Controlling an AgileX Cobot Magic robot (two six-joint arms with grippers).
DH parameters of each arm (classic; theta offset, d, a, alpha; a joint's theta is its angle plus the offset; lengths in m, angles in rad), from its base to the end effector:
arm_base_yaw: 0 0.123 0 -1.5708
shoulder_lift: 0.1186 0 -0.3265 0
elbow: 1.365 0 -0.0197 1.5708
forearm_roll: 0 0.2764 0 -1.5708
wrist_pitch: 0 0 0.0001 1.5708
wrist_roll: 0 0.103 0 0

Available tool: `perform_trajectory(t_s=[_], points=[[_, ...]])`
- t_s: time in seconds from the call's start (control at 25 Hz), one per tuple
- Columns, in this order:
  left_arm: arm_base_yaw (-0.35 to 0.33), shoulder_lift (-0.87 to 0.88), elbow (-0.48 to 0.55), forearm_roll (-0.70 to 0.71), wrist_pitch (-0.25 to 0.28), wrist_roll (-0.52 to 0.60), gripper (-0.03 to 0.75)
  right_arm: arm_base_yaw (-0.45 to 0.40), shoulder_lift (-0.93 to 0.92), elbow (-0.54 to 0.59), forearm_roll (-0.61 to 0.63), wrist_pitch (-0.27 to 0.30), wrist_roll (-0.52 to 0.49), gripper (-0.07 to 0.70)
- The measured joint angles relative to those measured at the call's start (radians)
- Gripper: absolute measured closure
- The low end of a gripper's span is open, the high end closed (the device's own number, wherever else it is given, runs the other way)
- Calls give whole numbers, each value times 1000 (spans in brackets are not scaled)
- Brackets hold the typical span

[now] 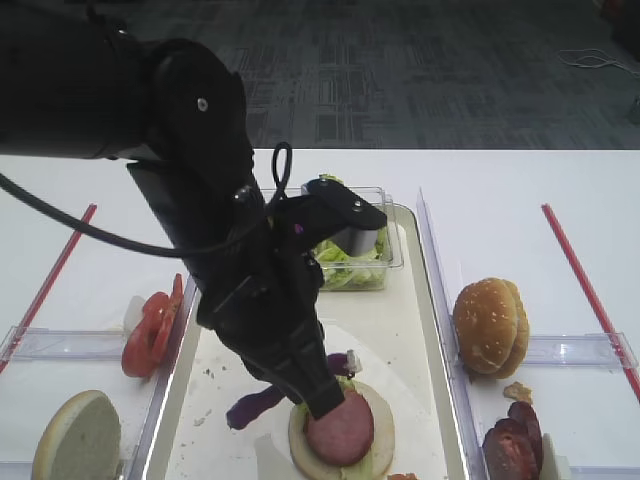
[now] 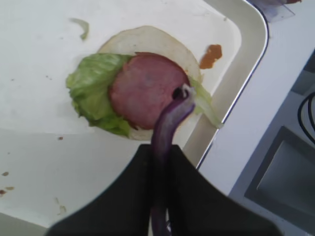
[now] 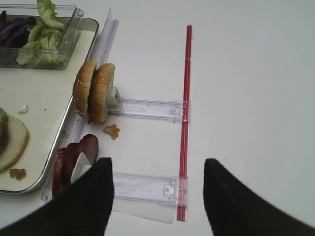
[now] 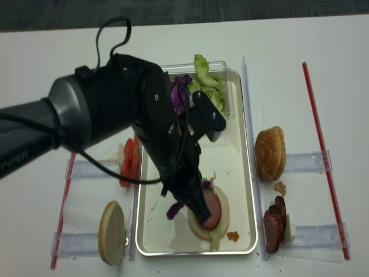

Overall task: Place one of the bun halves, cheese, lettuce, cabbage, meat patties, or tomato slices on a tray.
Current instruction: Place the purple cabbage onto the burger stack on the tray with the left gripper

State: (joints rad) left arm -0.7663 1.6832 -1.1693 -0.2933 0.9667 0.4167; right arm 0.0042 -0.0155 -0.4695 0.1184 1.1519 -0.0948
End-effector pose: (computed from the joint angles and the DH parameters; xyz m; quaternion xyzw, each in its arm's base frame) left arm 0.2381 -0.2632 0.2463 0.4897 0.8581 -0.1404 0.0642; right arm -0.0173 0.0110 0.2669 -0.0480 0.8769 0.0374 0.4769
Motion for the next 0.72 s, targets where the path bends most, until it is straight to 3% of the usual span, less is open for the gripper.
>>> perform_trajectory(t_s=[0.32,0.72], points=[[-87,28,-2,76,-29,31,671,0,0,0,0,0,0,204],[-109,119,-55,100,-58,-18,671,0,0,0,0,0,0,204]])
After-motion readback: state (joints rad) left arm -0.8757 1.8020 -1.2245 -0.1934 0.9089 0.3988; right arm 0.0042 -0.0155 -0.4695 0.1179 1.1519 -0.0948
